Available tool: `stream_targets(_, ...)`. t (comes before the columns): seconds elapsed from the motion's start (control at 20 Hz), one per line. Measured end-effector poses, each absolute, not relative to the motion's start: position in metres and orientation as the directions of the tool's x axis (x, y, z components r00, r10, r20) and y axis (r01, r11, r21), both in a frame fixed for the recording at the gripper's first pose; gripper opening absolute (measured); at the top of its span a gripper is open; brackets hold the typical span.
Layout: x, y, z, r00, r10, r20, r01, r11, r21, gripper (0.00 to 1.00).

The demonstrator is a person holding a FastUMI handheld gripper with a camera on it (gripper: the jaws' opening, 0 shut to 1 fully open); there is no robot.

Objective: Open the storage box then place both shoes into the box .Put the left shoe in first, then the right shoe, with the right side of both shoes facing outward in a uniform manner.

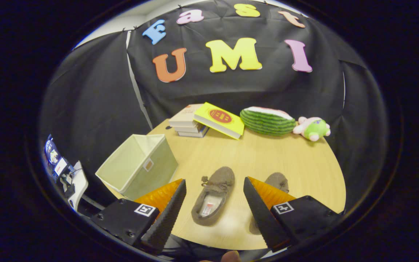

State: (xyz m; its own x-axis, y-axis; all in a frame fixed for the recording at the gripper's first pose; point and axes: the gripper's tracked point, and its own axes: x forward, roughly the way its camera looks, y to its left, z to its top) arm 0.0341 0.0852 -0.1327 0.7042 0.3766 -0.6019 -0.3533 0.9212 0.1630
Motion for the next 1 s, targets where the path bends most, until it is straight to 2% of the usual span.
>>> stream_targets(0.35,0.053,0.088,-0.183,0.599,0.338,-0.725,-0.286,0.937,0.201,1.0)
stream_targets(0.65,0.058,0.087,-0.228,0.467,0.305,-0.83,-0.243,0.947,0.212,1.0)
stream_targets(1.0,0.065,0.086,-0.258,0.366,0.291,-0.884,-0.223,0.95,0.22,1.0)
